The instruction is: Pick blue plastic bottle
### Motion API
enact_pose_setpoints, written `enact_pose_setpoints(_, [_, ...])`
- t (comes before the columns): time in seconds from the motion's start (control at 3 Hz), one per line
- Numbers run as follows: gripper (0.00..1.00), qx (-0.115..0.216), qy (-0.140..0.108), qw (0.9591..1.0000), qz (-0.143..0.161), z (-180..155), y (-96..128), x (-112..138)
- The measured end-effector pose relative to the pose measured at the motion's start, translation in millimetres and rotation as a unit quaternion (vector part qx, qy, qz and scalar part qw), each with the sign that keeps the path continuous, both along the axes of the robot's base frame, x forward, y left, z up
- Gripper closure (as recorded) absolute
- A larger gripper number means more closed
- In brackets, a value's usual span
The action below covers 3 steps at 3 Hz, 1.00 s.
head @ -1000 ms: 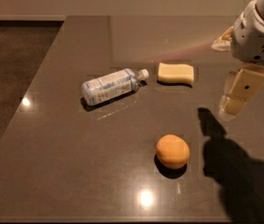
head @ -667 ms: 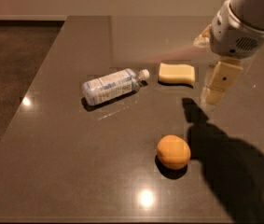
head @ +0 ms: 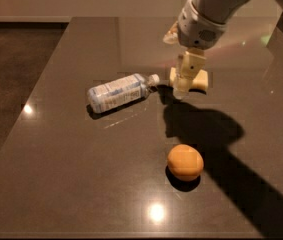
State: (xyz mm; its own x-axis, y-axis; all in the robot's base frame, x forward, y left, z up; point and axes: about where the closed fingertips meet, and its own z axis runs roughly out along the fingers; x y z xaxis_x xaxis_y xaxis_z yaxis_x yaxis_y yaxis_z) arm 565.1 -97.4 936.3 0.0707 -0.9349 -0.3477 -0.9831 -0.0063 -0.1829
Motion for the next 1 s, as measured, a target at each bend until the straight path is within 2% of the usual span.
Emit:
enact_pose_setpoints(0.33, [0.0,0.002,0.022,0.9985,0.051,-22.4,39.6,14.3])
enact_pose_setpoints(0.67, [0.0,-0.005,0.041,0.9953,0.088,-43.3,72.4,18.8])
enact_pose_setpoints(1.0, [0.0,-0.012,0.054,0.9923,0.111,-61.1,97.9,18.6])
